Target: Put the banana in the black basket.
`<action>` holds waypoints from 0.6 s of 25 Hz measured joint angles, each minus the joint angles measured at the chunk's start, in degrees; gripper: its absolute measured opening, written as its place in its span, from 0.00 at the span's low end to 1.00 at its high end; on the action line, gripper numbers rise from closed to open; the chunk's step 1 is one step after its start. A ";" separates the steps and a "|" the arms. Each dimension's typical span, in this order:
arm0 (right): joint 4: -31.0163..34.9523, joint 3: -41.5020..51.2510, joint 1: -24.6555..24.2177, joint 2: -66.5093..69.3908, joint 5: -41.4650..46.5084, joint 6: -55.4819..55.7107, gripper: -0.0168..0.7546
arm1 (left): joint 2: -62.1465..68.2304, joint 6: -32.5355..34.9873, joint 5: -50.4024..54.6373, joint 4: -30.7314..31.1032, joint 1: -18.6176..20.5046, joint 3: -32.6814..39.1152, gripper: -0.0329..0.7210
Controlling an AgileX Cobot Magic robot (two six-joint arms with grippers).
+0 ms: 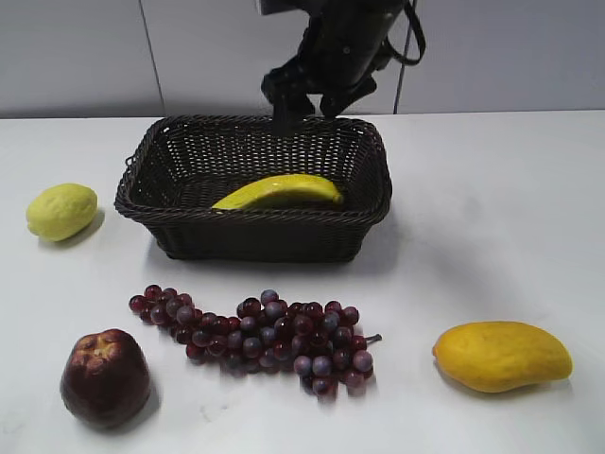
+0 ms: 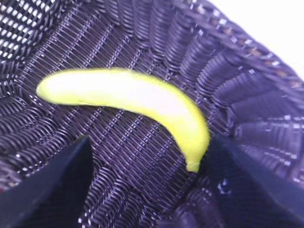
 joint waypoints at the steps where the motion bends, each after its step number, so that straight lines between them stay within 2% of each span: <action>1: -0.56 -0.26 0.00 -0.99 0.50 0.00 0.79 | 0.00 0.00 0.00 0.00 0.00 0.00 0.31; 10: -11.80 -0.46 -0.65 -15.72 8.74 3.56 0.79 | 0.00 0.00 0.00 0.00 0.00 0.00 0.31; 15: -15.43 5.56 -1.38 -26.30 12.19 6.21 0.79 | 0.00 0.00 0.00 0.00 0.00 0.00 0.31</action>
